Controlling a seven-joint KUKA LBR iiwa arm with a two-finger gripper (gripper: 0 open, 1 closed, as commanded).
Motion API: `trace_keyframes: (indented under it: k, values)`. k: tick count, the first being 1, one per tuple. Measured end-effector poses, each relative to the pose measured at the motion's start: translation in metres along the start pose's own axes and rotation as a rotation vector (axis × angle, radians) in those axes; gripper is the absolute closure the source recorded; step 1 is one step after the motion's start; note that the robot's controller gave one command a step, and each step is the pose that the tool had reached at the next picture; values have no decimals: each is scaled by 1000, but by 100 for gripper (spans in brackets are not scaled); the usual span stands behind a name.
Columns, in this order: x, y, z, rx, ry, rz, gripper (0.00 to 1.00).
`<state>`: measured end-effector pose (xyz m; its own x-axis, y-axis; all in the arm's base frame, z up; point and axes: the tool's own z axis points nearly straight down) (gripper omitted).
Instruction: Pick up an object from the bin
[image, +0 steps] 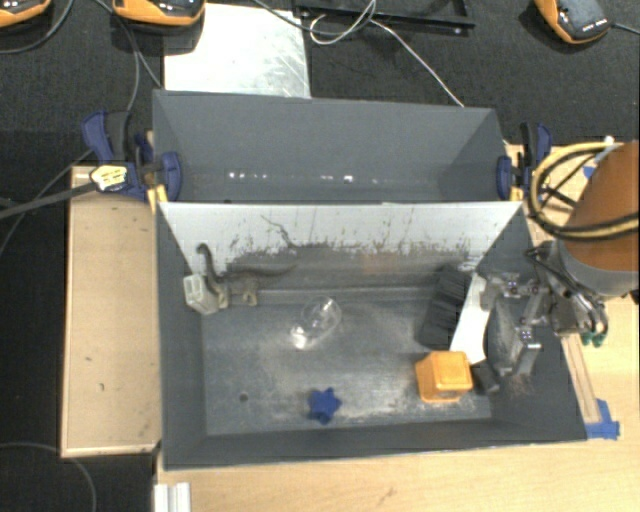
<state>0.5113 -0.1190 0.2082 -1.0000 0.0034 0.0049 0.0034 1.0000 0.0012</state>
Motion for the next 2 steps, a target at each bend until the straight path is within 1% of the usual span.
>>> trace_keyframes:
  k: [1, 2]
  values:
    - [-2, 0, -4, 2, -8, -5, 0]
    - [8, 34, 76, -1, 0, 117, 0]
